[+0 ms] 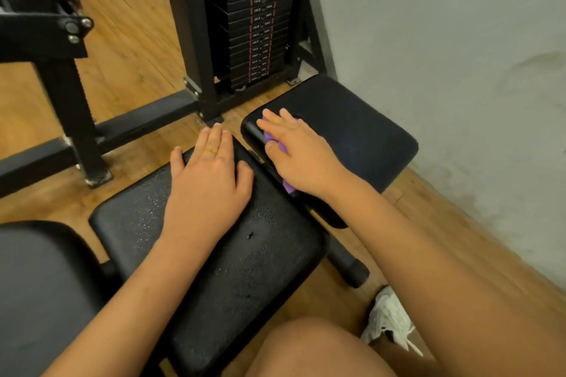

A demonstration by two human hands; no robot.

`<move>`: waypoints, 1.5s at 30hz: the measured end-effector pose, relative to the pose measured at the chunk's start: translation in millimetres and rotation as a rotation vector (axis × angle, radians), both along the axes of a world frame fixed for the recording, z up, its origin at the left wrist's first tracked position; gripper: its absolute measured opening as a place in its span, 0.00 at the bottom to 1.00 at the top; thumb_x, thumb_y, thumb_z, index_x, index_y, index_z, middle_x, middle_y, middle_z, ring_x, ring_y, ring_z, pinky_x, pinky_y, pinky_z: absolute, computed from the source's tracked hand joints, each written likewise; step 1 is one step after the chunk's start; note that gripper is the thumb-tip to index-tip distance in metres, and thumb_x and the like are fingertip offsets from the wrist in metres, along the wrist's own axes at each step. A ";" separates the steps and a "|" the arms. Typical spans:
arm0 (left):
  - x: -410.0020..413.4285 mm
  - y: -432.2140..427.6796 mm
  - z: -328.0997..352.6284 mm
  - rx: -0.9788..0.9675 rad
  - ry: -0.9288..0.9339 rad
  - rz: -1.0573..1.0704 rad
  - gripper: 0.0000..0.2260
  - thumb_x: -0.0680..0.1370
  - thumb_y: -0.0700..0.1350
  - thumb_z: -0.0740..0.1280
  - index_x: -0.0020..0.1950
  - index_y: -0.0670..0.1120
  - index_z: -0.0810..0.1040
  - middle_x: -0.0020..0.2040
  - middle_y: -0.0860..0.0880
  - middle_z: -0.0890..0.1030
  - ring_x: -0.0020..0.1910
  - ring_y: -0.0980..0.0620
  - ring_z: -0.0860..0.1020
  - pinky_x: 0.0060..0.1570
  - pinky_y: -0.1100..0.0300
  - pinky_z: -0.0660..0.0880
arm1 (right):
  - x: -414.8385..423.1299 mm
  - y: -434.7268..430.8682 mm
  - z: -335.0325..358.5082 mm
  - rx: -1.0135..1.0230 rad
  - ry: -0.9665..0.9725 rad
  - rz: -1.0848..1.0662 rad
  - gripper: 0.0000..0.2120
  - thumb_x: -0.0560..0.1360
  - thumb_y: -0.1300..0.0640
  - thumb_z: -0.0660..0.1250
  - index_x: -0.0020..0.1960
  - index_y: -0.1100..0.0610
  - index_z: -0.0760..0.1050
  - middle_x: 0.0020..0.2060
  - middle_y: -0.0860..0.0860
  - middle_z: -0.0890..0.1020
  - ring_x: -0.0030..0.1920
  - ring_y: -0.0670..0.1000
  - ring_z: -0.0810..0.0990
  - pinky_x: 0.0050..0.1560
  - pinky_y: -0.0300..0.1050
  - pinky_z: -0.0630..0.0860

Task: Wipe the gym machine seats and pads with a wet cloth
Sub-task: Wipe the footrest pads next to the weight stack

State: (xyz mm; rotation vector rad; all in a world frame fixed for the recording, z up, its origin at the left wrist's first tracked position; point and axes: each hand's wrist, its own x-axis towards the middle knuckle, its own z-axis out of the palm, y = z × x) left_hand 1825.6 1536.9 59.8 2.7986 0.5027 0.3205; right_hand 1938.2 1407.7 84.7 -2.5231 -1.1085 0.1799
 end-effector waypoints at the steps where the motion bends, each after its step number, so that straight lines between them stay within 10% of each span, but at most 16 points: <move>1: -1.8 -0.3 -0.7 0.007 0.006 0.004 0.28 0.78 0.52 0.51 0.75 0.41 0.66 0.77 0.44 0.66 0.78 0.48 0.60 0.71 0.38 0.58 | -5.7 0.1 -1.0 -0.005 -0.009 0.030 0.23 0.83 0.57 0.55 0.78 0.54 0.60 0.79 0.49 0.58 0.79 0.51 0.50 0.74 0.41 0.45; 21: -14.5 1.5 17.8 0.046 0.153 -0.058 0.25 0.84 0.49 0.53 0.79 0.42 0.59 0.80 0.45 0.58 0.80 0.48 0.53 0.76 0.41 0.54 | -6.7 -54.9 7.0 0.091 0.011 -0.323 0.18 0.81 0.64 0.59 0.70 0.57 0.71 0.70 0.54 0.72 0.74 0.55 0.63 0.76 0.51 0.51; 24: -4.4 -10.7 28.8 0.105 0.179 -0.200 0.23 0.84 0.48 0.54 0.79 0.44 0.60 0.80 0.47 0.58 0.80 0.49 0.53 0.76 0.42 0.51 | -19.5 -70.7 9.0 0.330 0.123 -0.394 0.17 0.82 0.63 0.57 0.68 0.55 0.73 0.62 0.48 0.78 0.52 0.51 0.81 0.68 0.44 0.67; 27: 16.9 -40.2 38.0 0.122 0.177 -0.372 0.24 0.84 0.50 0.54 0.80 0.47 0.57 0.81 0.50 0.54 0.80 0.52 0.51 0.76 0.43 0.49 | -30.5 -96.4 10.6 0.722 0.304 -0.458 0.18 0.84 0.58 0.56 0.73 0.49 0.68 0.66 0.39 0.75 0.24 0.48 0.79 0.38 0.37 0.78; 34: 50.6 -95.9 30.7 0.101 0.218 -0.651 0.24 0.85 0.54 0.48 0.82 0.52 0.52 0.81 0.57 0.47 0.79 0.58 0.44 0.76 0.43 0.41 | -16.9 -144.1 -11.7 1.411 0.392 -0.952 0.16 0.84 0.57 0.56 0.71 0.52 0.69 0.61 0.38 0.78 0.22 0.45 0.74 0.26 0.37 0.72; 39: 55.8 -98.4 22.9 0.065 0.155 -0.645 0.26 0.83 0.57 0.48 0.81 0.54 0.56 0.81 0.61 0.51 0.79 0.62 0.45 0.77 0.48 0.41 | -7.4 -165.4 -29.4 1.472 0.444 -1.157 0.13 0.84 0.54 0.55 0.64 0.52 0.75 0.41 0.37 0.81 0.26 0.37 0.77 0.31 0.30 0.71; 45: 57.5 -103.4 23.5 0.011 0.130 -0.620 0.26 0.82 0.58 0.48 0.80 0.55 0.58 0.80 0.60 0.54 0.78 0.64 0.47 0.78 0.47 0.42 | 9.8 -146.3 -57.3 1.396 0.556 -1.085 0.16 0.80 0.45 0.58 0.65 0.42 0.75 0.48 0.57 0.84 0.37 0.52 0.81 0.43 0.56 0.83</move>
